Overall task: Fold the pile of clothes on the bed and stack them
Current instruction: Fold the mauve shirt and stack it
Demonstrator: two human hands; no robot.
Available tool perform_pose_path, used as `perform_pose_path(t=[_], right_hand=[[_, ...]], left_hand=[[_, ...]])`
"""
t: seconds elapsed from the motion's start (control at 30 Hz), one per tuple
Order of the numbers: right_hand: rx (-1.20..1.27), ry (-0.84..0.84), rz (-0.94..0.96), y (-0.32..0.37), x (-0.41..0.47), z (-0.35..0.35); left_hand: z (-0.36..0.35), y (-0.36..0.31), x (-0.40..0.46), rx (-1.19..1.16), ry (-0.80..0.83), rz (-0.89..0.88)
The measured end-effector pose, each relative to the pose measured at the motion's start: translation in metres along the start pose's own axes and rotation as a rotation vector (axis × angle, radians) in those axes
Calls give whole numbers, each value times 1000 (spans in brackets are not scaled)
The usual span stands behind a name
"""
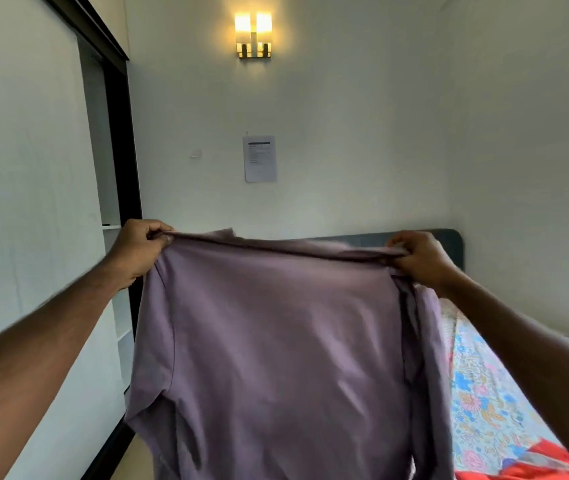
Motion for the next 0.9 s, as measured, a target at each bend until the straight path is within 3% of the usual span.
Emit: perform_pose_path(t=[0.1,0.17,0.23,0.3,0.37,0.43,0.47,0.57,0.67,0.77,0.9], right_hand=[[-559,-98,45,7,-4,8],[-581,-228,-29,18,-10,19],[-572,-242,-233,19,-7,25],[-303,-160,-428,15,-9,22],[125,-121,-495,15,-10,12],[429,-165,-432,20,-2,5],[444,-241,-361,29,-4,7],[215,-483,-45,54,-16,28],[105,-533,225,72,-23,39],[-78,-483,242,78,-17,45],[-160,-574,296,97,-25,72]], left_hand=[[-8,-9,-3,211,-1,-123],[-12,-17,-6,258,-85,-146],[-14,-22,-8,333,-190,-70],[-13,-24,-16,512,-250,107],[-12,-29,-24,575,-275,226],[-13,-34,-28,365,-312,306],[-13,-35,-28,240,-336,322],[-4,-31,-23,-42,-471,237],[5,-49,-30,44,-453,2],[2,-66,-35,82,-364,-179],[7,-83,-36,233,-313,-233]])
Point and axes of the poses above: each hand's wrist, its own x-axis towards the middle knuckle, its own z-axis out of the back of the hand, y = z × x, the point moved 4 cm from there along x, towards the middle knuckle, and after that the axes turned 6 degrees about -z, right-handed, at the moved point
